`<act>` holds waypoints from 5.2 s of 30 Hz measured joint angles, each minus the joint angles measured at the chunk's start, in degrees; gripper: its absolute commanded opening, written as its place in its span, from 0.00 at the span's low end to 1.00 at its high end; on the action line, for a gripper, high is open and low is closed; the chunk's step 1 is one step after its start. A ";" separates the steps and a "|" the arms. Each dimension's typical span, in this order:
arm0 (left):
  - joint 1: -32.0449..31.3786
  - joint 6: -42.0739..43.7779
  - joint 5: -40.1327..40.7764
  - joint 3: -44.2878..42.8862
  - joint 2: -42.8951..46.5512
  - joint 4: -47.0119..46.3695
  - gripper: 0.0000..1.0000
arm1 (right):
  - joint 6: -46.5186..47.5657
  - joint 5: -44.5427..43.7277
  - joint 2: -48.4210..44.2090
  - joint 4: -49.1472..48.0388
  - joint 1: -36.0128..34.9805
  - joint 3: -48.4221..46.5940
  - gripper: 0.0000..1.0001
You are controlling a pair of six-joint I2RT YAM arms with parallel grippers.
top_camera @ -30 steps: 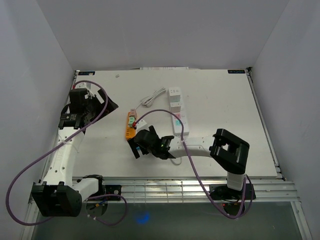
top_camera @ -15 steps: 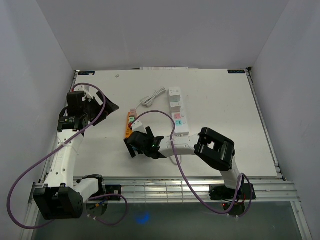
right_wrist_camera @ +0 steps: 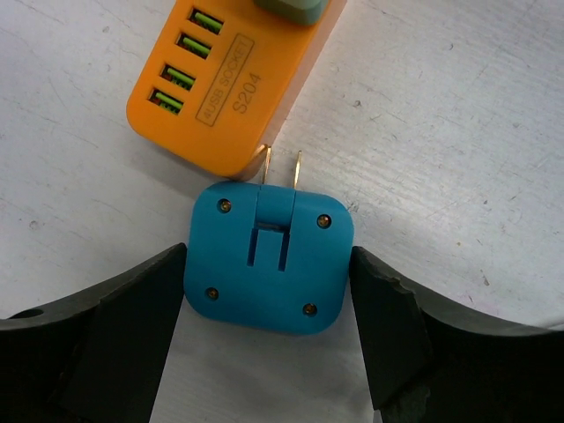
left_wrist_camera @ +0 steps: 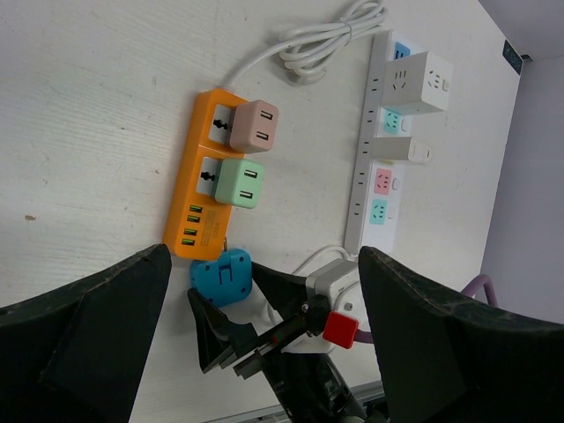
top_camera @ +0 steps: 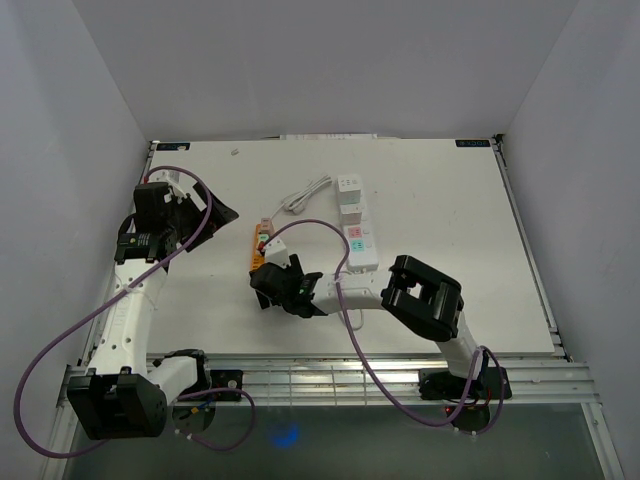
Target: Insert the plug
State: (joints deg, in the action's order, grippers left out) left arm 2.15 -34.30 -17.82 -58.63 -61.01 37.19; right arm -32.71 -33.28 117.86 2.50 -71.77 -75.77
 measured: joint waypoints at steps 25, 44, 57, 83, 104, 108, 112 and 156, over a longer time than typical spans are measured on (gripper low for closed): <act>-16.06 1.38 -16.24 -0.13 -6.05 -2.58 0.98 | 24.35 6.97 -38.21 -17.44 2.97 34.05 0.63; -22.88 -5.60 -29.62 -0.13 -13.22 -15.23 0.98 | 37.81 26.64 -55.01 -17.25 12.57 37.27 0.61; -24.13 -7.15 -31.95 0.13 -18.10 -17.92 0.87 | 40.17 31.17 -53.72 -17.03 12.66 36.89 0.59; -27.63 -3.72 -36.74 1.01 -22.16 -19.65 0.00 | 41.68 31.56 -52.04 -17.31 12.87 36.44 0.90; -18.03 -2.91 -38.60 1.90 -16.52 -22.18 0.00 | 33.79 44.65 -60.43 -13.64 23.74 36.50 0.98; -18.12 -3.56 -39.56 4.26 -12.72 -26.93 0.00 | 25.90 52.96 -60.15 -15.10 31.26 36.57 0.95; -18.14 -5.22 -39.89 6.97 -8.44 -31.30 0.00 | 16.02 60.72 -58.47 -20.37 36.52 36.81 0.89; -20.48 -18.34 -36.39 17.88 1.60 -56.19 0.00 | -25.97 72.54 -32.79 -72.06 31.52 35.71 0.29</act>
State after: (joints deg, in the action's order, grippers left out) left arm -18.33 -52.64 -54.22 -40.75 -59.42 -19.00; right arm -58.67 39.27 85.08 -69.56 -40.25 -40.05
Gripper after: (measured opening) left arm 0.290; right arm 0.418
